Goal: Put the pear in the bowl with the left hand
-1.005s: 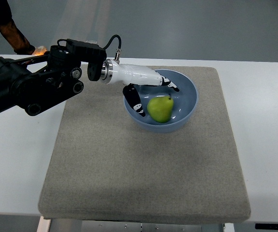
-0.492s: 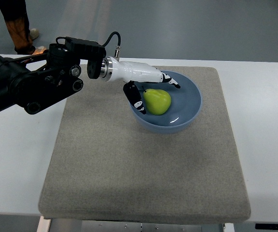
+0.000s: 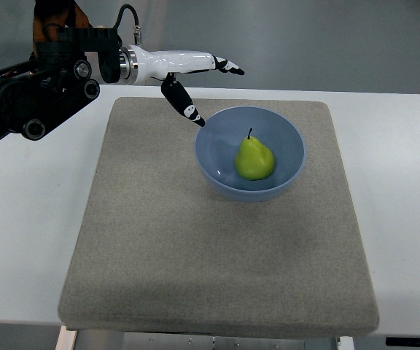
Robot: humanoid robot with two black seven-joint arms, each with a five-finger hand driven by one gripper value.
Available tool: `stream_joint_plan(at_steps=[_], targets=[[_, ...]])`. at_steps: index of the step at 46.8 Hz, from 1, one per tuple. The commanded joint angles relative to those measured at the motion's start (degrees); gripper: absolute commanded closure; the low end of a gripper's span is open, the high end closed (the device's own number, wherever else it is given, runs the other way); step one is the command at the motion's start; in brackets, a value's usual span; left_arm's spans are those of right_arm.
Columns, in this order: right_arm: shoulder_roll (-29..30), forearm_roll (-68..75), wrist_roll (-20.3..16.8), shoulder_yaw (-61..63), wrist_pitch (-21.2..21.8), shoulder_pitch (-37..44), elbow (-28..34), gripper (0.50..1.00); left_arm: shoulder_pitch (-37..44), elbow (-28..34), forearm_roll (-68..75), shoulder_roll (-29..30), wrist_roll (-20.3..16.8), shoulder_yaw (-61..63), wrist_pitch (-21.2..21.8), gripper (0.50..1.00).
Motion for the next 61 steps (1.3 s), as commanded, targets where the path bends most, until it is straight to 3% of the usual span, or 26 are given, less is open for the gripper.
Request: stream_joint_plan(at_steps=[1,26,41,61], targets=[[0.0,0.0,0.0,0.0,0.0,0.0,0.0,0.574,-0.1,2.5,-1.9,0.2,0.0,0.1,0.0,0.536],[0.0,0.0,0.0,0.0,0.0,0.0,0.0,0.576,1.1,16.0,-21.4,-0.3,0.0,0.9,11.1,0.536],[0.0,0.0,0.0,0.0,0.0,0.0,0.0,0.574,3.1,23.0,-41.1,-1.6,0.0,0.8,14.0,0.536],[0.0,0.0,0.0,0.0,0.0,0.0,0.0,0.574,5.1,27.3,-67.9,-6.0,0.6,0.8,19.3,0.536]])
